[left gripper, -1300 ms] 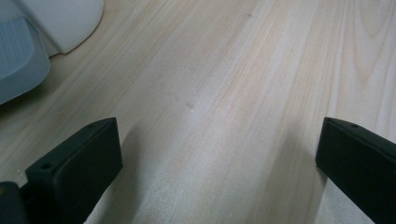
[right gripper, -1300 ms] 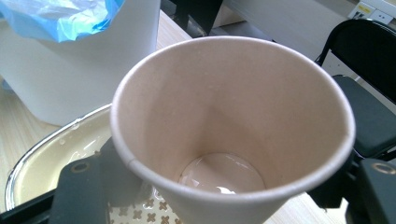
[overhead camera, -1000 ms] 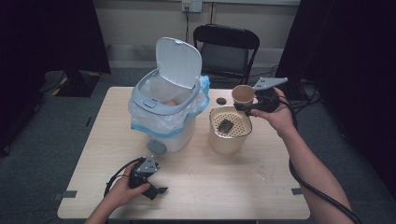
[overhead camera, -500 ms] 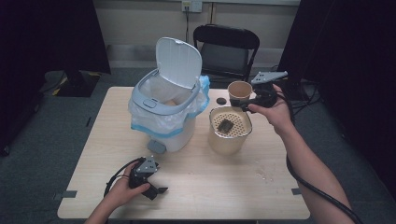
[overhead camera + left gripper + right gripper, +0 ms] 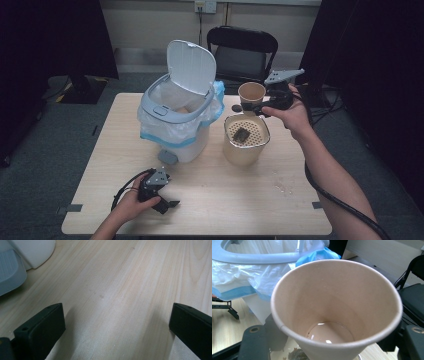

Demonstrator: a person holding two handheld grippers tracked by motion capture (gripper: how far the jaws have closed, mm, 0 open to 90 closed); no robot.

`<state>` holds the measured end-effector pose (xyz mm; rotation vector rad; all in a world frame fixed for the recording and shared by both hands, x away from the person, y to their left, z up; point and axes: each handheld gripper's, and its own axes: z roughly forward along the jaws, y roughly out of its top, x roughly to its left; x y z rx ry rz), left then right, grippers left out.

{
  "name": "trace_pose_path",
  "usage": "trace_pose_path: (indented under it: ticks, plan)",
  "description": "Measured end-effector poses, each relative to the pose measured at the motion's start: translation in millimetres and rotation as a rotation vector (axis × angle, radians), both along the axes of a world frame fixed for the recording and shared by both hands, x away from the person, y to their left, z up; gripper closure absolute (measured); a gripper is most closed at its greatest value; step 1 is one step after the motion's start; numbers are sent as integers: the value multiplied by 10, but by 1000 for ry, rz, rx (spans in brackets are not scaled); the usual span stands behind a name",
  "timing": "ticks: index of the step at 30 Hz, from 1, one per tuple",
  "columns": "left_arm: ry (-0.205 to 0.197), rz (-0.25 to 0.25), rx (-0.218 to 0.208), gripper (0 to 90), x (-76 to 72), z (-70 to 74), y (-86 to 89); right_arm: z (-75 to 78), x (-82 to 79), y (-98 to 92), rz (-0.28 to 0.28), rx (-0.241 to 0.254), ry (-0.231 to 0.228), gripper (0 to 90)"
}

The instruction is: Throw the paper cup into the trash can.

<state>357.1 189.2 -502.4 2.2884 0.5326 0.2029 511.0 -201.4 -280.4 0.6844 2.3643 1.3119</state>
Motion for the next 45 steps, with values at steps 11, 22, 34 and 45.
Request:
trace_pose_path:
  ticks: [11, 22, 34, 45]
  plan:
    - [0, 0, 0, 0, 0, 0, 0, 128, -30, 113, 20, 12, 1, 269]
    - [0, 0, 0, 0, 0, 0, 0, 290, -55, 265, 36, 17, -10, 269]
    - [-5, -1, 15, 0, 1, 6, 3, 457, -99, 474, 73, 20, -15, 269]
    - [-6, -1, 9, 0, 1, 2, 2, 569, -118, 738, 116, 33, -13, 269]
